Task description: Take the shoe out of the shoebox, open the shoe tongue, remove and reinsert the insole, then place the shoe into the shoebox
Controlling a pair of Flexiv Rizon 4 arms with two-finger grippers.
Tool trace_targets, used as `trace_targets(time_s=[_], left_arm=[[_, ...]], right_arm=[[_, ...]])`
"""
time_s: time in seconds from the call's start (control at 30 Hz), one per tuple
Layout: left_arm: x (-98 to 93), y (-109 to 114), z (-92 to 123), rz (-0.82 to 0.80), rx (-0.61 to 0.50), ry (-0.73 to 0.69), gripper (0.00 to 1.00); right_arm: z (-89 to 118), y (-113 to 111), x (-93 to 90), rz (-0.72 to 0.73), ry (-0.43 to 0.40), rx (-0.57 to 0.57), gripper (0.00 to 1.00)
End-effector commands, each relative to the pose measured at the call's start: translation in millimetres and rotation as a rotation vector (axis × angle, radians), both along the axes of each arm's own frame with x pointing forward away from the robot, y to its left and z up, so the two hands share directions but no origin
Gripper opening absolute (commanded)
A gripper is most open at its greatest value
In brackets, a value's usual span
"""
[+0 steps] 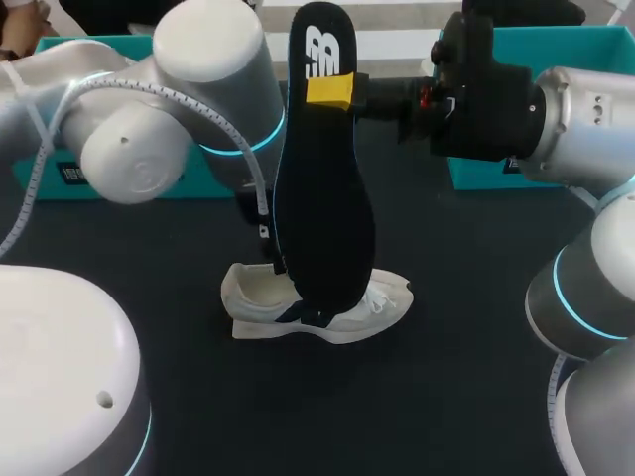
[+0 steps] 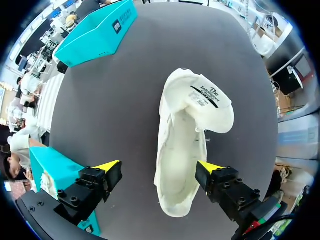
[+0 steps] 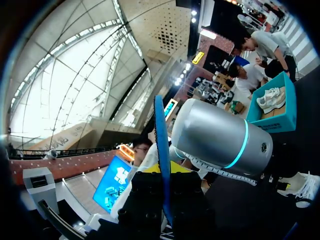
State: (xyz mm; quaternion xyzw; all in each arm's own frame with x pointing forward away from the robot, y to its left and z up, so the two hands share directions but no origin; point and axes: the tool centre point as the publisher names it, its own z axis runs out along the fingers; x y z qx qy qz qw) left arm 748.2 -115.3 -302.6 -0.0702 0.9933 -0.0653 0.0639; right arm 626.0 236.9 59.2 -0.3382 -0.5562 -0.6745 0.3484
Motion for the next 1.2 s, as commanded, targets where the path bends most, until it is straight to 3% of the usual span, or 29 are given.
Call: trace_targets(time_s=[0.03,0.33,0.53,0.67,0.93,1.03,1.07,1.13,1.2], left_arm=[[14.2,-29,-27,0.006,0.022,0.049,1.00],[22.2,-44,-53,0.027,0.040,0.075,0.99],[23.2,-47,-65,0.031,0.048,0.092,0.84],[16.5,-47,-67,0.012,0.048,0.111,0.76],[7.1,-34,-64,-0.011,0.047,0.130,0.80],[6.0,-28,-61,-0.018,0.040,0.134,0.76],[6.7,-27,-62,-0.022,0.039,0.138,0.73],[8.6,-25,-64,-0.021,0.044,0.140,0.46],[9.9,-24,-65,-0.023,0.049,0.147,0.33]], right_arm=[[0,4,-0.1,-0.004,0.001,0.002,0.00],[0,4,-0.1,-0.004,0.001,0.002,0.00],[0,4,-0.1,-0.004,0.001,0.002,0.00],[0,4,-0.1,-0.004,0.001,0.002,0.00],[0,4,-0.1,-0.004,0.001,0.002,0.00],[0,4,-0.1,-0.004,0.001,0.002,0.00],[0,4,-0.1,-0.004,0.001,0.002,0.00],[0,4,-0.1,-0.004,0.001,0.002,0.00],[0,4,-0.1,-0.004,0.001,0.002,0.00]])
